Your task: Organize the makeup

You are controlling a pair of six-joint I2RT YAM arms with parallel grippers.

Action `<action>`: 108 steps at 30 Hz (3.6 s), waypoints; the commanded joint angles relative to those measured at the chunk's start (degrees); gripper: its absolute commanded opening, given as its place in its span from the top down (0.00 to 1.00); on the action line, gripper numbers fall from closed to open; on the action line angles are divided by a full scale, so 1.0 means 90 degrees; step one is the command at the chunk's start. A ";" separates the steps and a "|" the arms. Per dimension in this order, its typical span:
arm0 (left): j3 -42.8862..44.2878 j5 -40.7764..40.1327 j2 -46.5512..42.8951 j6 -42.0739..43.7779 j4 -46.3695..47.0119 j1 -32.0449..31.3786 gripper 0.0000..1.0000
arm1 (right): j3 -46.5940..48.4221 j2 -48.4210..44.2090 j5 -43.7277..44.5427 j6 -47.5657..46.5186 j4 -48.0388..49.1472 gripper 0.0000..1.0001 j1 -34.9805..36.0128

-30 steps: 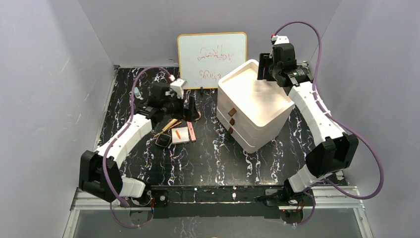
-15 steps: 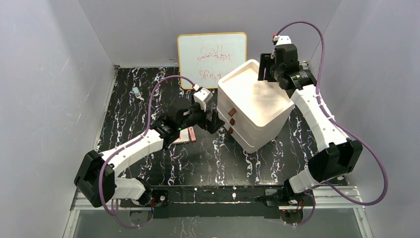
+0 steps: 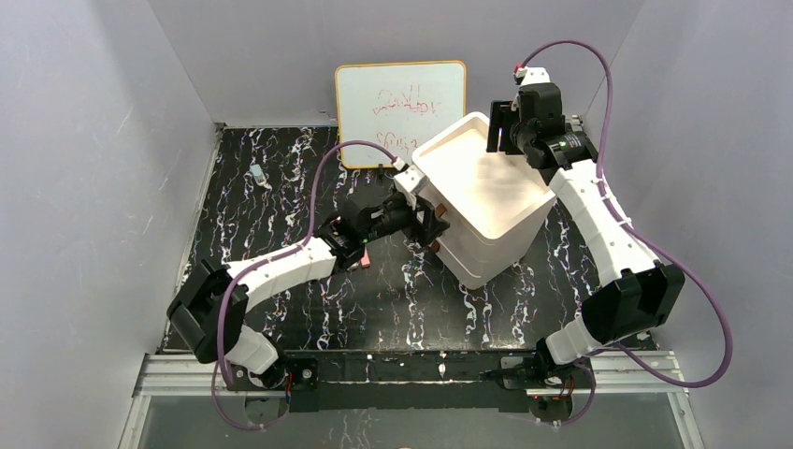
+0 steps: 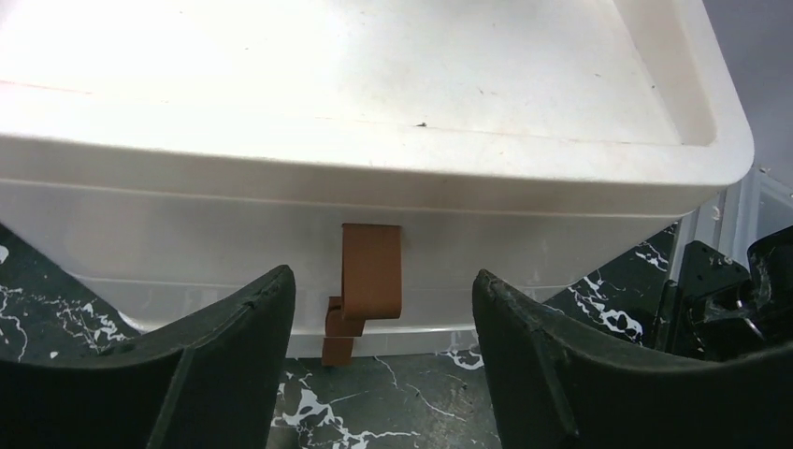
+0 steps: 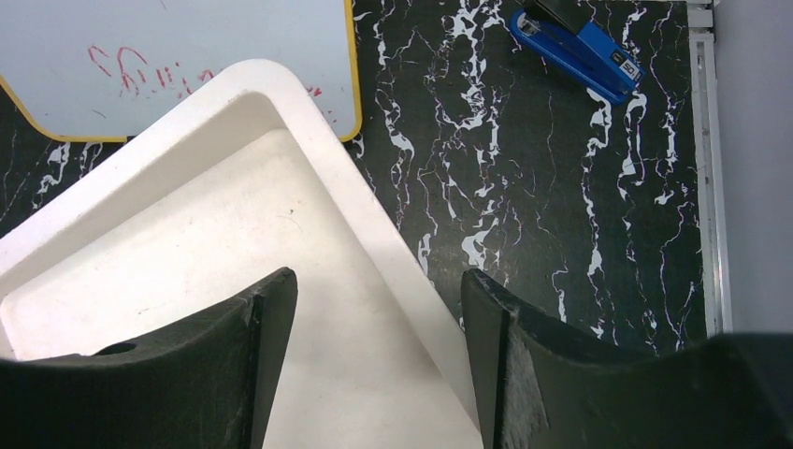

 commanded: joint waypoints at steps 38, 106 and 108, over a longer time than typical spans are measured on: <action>-0.1419 -0.1321 -0.3103 0.0353 -0.2364 -0.0135 1.00 | -0.0007 -0.0226 -0.0112 -0.0087 0.0126 0.25 0.0021; -0.0762 -0.2284 -0.0502 -0.1746 -0.4876 0.2240 0.01 | -0.0300 -0.0791 -0.0246 -0.0093 0.0194 0.15 0.0026; -0.0681 -0.2217 -0.0342 -0.1730 -0.4790 0.2240 0.01 | -0.0290 -0.0757 -0.0248 -0.0093 0.0194 0.15 0.0027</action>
